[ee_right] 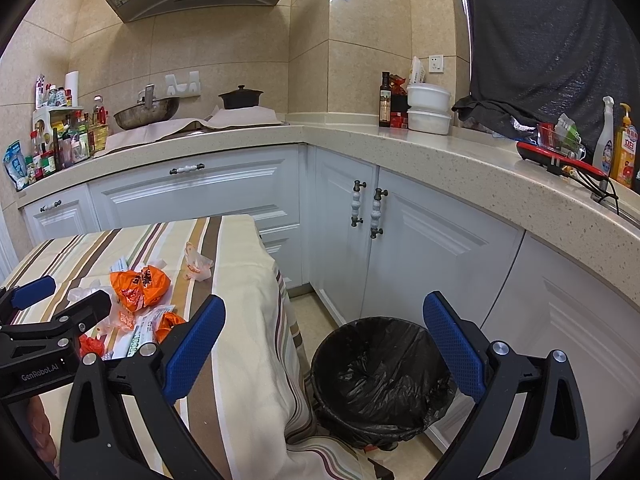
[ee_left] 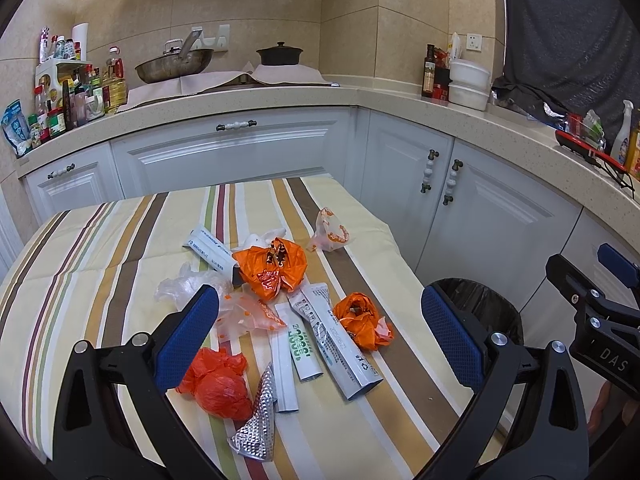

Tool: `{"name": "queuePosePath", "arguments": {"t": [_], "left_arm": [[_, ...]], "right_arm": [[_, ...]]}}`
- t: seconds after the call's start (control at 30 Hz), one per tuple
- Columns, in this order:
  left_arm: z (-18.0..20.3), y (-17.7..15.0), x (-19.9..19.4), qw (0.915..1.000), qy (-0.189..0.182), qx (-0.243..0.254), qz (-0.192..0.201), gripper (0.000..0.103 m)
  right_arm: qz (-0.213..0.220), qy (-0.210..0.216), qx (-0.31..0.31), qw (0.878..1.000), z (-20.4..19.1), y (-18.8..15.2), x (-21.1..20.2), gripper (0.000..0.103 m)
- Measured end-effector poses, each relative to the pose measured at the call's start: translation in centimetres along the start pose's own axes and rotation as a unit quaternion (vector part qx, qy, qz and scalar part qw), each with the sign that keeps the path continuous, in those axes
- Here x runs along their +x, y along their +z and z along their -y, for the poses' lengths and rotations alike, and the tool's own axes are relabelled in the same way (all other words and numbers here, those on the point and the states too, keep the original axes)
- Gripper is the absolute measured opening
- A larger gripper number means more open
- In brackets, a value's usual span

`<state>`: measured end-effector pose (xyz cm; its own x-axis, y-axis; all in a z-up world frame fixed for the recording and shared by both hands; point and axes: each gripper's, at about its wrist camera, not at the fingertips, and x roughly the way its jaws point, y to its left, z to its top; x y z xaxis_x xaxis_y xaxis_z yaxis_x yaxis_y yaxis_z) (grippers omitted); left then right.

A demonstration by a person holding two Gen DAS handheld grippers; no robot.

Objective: Collect trash

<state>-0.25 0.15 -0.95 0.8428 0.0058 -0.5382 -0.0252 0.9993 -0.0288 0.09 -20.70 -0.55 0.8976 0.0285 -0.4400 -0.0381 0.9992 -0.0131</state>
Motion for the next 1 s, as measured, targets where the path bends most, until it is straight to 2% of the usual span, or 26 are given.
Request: {"name": "queuePosePath", "arguments": {"t": [0.63, 0.77, 1.0], "left_arm": [[0.2, -0.2, 0.1, 1.0000, -0.001, 0.001, -0.003, 0.099], [0.5, -0.3, 0.2, 1.0000, -0.005, 0.002, -0.004, 0.099], [-1.0, -0.9, 0.1, 0.9999, 0.005, 0.009, -0.010, 0.099]], "right_arm": [[-0.001, -0.001, 0.001, 1.000, -0.2, 0.0, 0.1, 0.096], [-0.002, -0.002, 0.002, 1.000, 1.3, -0.5, -0.2, 0.096], [-0.011, 0.019, 0.003, 1.000, 0.2, -1.0, 0.9, 0.097]]}}
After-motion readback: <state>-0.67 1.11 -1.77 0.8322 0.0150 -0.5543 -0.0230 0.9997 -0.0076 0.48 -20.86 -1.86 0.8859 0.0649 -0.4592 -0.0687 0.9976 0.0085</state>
